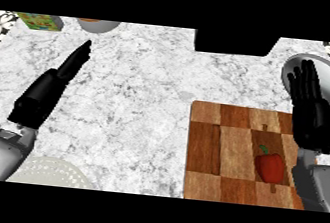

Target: Pick the bell pepper from the cutting board and place it in the pan

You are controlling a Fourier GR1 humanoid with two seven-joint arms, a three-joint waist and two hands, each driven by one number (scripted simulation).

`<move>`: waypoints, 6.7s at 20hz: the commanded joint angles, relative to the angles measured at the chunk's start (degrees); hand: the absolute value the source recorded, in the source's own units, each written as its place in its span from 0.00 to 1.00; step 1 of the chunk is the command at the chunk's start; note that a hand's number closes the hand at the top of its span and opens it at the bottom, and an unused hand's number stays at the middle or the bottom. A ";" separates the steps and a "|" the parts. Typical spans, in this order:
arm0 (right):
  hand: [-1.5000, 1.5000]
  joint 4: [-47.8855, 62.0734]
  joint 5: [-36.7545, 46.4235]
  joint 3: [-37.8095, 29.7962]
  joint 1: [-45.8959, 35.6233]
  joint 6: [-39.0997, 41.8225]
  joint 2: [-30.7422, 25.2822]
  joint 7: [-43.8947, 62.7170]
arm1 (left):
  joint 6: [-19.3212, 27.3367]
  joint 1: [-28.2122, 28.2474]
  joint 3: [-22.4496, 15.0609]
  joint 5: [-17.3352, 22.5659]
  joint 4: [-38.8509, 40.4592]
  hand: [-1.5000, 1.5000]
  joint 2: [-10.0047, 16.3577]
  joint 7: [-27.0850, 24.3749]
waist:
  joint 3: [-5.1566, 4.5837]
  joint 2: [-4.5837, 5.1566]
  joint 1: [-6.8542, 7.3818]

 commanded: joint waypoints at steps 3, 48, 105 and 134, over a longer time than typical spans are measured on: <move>1.00 3.67 -4.08 5.68 1.49 21.14 -5.79 -2.39 | 4.40 -1.00 3.99 0.99 1.35 0.50 -2.88 2.00 | -0.75 0.92 1.86; 0.00 -25.16 17.51 -3.38 7.04 51.01 -33.62 2.45 | 3.18 5.20 15.03 2.50 5.46 0.50 -11.72 -0.58 | -0.92 0.28 0.67; 0.00 -3.54 75.92 11.79 5.48 51.84 -9.79 -6.13 | -4.97 2.46 24.11 -3.21 9.26 0.50 -16.07 -2.40 | -0.90 0.39 0.61; 1.00 13.57 82.74 -6.44 -18.50 29.34 16.59 39.63 | -5.40 2.26 21.46 -5.31 8.99 0.50 -18.94 -2.26 | -0.93 0.94 3.70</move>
